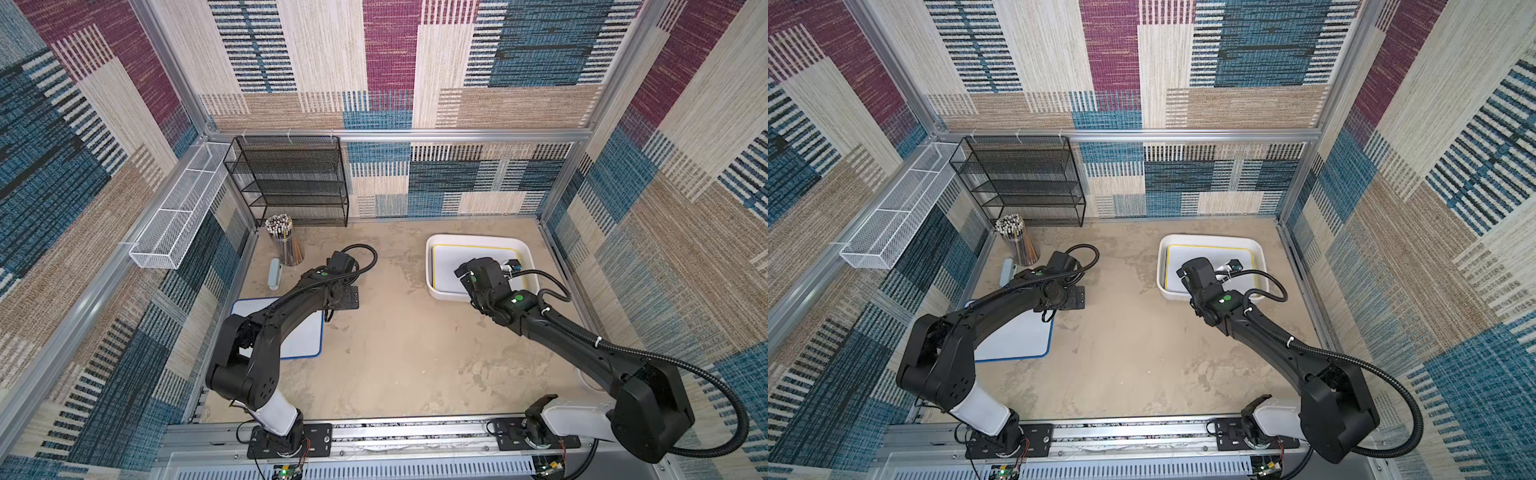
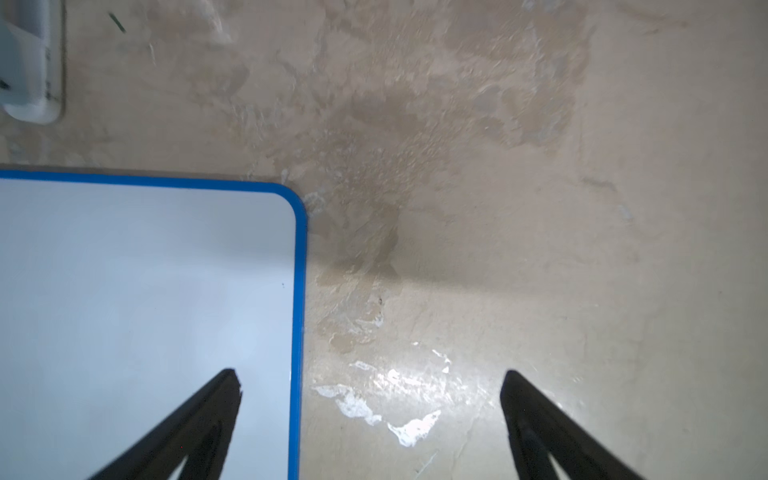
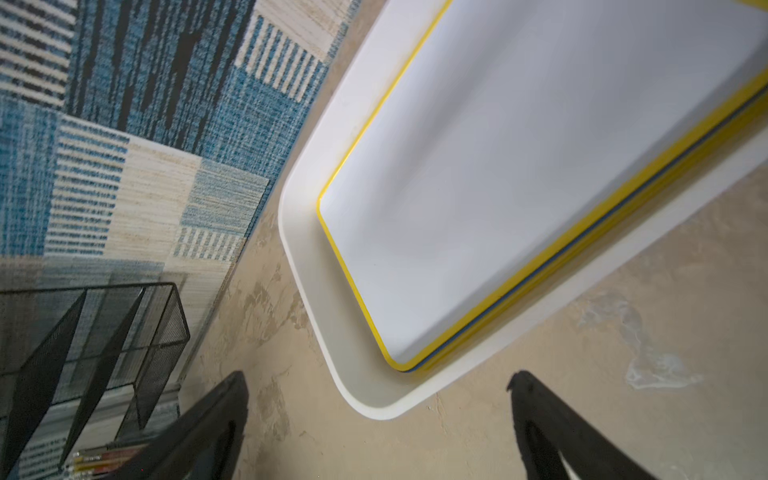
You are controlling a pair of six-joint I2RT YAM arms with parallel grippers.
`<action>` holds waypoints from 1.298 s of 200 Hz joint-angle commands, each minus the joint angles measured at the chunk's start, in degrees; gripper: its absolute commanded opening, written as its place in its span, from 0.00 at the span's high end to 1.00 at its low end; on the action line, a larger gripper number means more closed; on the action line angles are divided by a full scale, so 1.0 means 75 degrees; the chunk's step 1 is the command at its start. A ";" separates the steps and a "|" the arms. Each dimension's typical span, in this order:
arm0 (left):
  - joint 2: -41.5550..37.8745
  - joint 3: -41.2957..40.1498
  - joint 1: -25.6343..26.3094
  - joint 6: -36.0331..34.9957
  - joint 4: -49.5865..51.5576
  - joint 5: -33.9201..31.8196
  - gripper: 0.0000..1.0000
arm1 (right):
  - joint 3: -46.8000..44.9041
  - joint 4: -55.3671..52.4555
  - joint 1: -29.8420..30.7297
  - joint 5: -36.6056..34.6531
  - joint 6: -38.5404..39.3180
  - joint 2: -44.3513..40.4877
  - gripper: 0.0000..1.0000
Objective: Put the whiteboard into the storage box
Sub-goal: Move the whiteboard to the center of the board.
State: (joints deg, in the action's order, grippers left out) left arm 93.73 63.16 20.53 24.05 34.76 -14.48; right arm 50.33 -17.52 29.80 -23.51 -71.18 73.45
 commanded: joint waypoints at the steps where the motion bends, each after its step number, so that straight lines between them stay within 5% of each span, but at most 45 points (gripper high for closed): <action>1: 0.0315 -0.0099 -0.0184 0.0400 -0.0326 0.0319 0.01 | -0.0448 0.1704 0.0140 -0.0012 0.1609 -0.0254 0.00; 116: 0.1050 -0.0534 -0.0339 0.0666 -0.1082 0.1396 0.01 | -0.1318 0.2527 0.0409 0.0576 0.3189 -0.1688 0.00; 180: 0.1296 -0.0799 -0.0232 0.1433 -0.1914 0.3261 0.01 | -0.1009 0.2283 0.0409 0.1224 0.3815 -0.1470 0.00; 259: 0.1601 -0.0065 0.1851 0.3445 -0.2840 0.3264 0.01 | -0.0956 0.1817 0.0306 0.1201 0.3900 -0.1713 0.00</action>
State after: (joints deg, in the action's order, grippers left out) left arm 103.50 60.97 29.93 39.92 11.18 -1.13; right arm 42.68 -2.48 32.58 -14.11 -42.98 61.89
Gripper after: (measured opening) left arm 0.988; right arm 0.998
